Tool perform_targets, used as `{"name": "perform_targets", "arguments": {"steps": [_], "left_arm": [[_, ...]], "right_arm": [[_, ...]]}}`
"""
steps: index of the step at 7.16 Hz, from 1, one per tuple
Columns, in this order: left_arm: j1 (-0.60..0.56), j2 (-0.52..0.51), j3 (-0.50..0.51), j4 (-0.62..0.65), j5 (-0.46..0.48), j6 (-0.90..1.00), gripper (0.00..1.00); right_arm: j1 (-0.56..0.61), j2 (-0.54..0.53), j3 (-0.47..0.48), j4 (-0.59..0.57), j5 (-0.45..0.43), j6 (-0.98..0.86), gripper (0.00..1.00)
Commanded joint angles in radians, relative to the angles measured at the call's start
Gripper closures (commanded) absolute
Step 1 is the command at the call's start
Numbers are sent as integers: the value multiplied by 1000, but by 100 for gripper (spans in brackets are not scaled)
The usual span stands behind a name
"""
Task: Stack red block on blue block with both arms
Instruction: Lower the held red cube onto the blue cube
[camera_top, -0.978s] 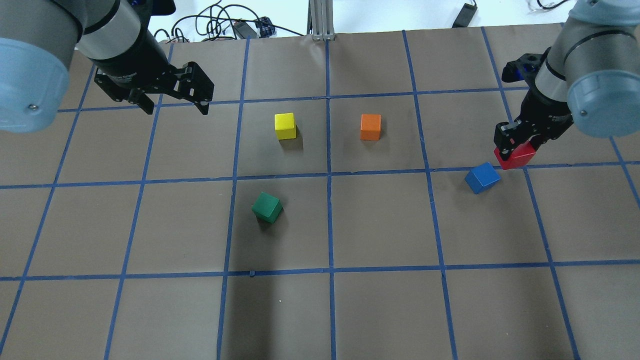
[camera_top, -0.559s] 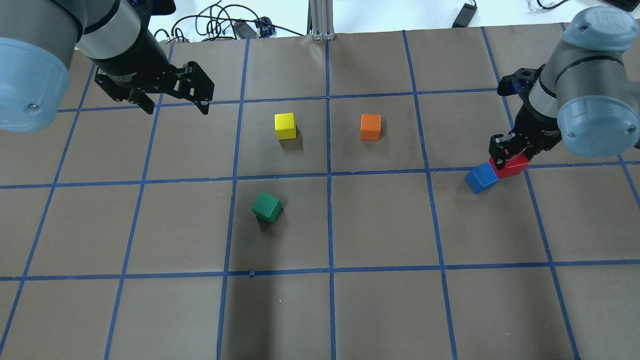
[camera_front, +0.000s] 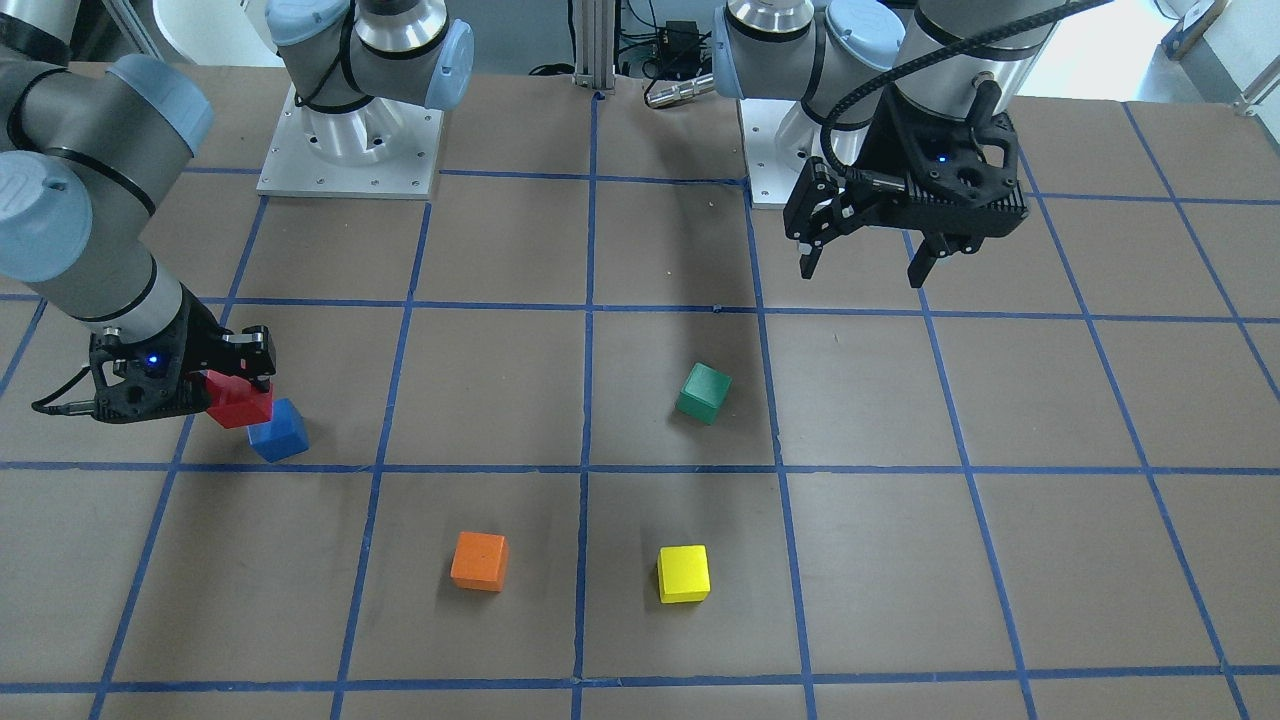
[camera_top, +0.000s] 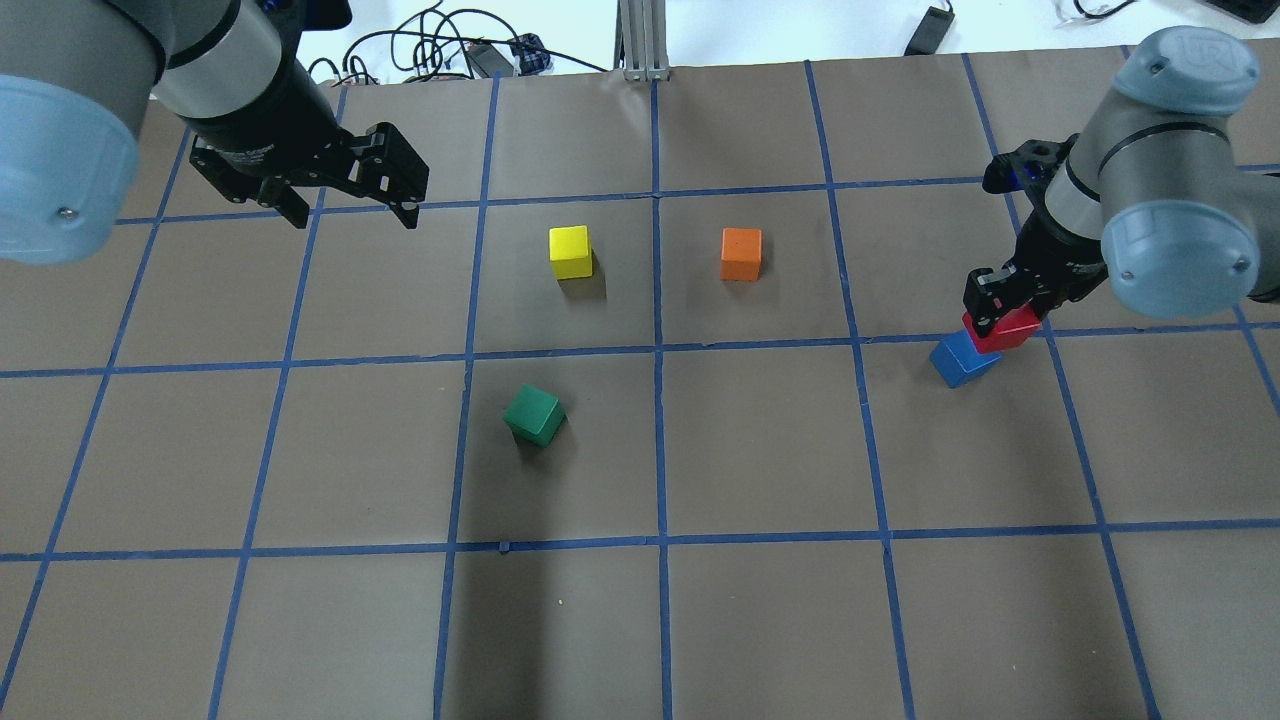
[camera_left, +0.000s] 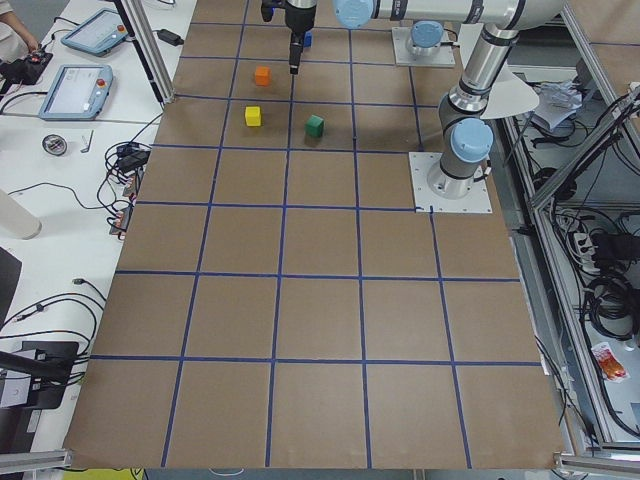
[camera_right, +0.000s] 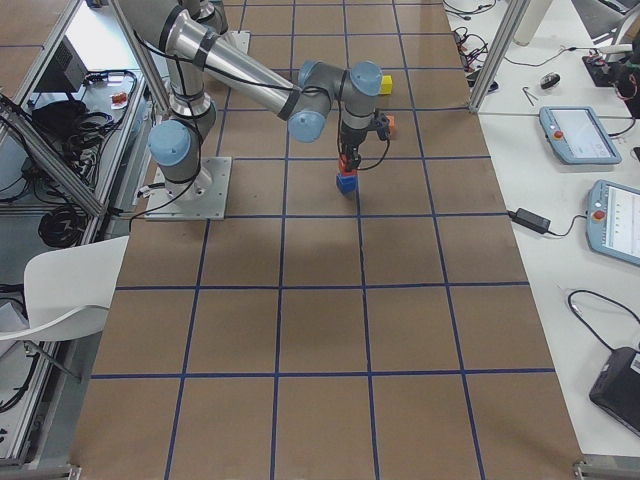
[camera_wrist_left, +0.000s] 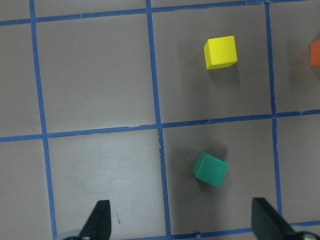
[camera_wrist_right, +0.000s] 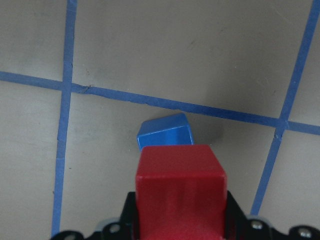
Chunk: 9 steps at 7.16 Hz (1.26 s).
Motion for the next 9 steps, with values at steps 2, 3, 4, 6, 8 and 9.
{"name": "perform_targets", "arguments": {"steps": [2,3,4,6,8,9], "left_arm": [[0,0,-1,0,0,0,0],[0,-2,0,0,0,0,0],[0,-2,0,0,0,2,0],[0,0,0,0,0,2,0],[0,-2,0,0,-2,0,0],[0,-2,0,0,-2,0,0]], "right_arm": [[0,8,-1,-10,1,-14,100],[0,8,0,-25,1,-16,100],[0,19,0,-36,1,-16,100],[0,33,2,-70,0,-15,100],[0,40,6,-70,1,-13,100],[2,40,8,-70,1,-13,100]]}}
